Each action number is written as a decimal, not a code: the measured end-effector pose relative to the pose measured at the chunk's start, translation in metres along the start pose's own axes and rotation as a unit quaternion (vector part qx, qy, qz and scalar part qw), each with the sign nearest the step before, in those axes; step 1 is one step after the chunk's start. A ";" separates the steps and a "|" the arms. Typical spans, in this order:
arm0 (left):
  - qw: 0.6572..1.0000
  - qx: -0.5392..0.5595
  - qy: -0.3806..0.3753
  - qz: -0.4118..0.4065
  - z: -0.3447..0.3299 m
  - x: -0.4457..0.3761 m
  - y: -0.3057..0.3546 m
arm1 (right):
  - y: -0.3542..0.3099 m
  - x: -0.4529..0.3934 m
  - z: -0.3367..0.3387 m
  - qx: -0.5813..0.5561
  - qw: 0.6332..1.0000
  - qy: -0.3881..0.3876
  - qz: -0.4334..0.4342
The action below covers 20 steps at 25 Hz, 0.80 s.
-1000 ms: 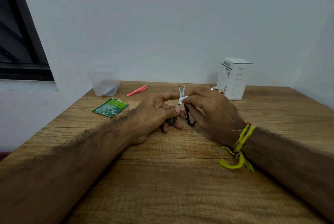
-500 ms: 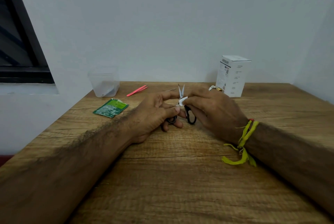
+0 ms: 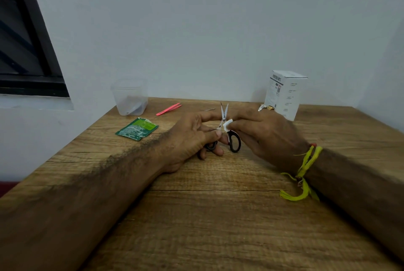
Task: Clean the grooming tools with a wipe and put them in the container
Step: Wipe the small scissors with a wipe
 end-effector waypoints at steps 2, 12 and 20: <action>1.000 0.000 -0.002 -0.001 -0.001 -0.001 0.000 | 0.000 0.000 -0.001 0.000 1.000 0.006 -0.013; 1.000 -0.010 -0.007 0.000 -0.002 -0.001 0.002 | -0.004 -0.003 -0.002 -0.010 0.998 0.015 -0.065; 1.000 0.021 0.012 0.006 0.000 0.000 0.001 | -0.006 0.008 0.007 -0.055 0.982 0.095 -0.151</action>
Point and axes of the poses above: each hand's wrist, its own x-axis away from the middle knuckle, its own z-axis out of the back of the hand, y = z × x, the point moved 3 cm from there along -x, towards the middle knuckle, and after that the axes turned 1 degree about -x, right-handed, at the moved point
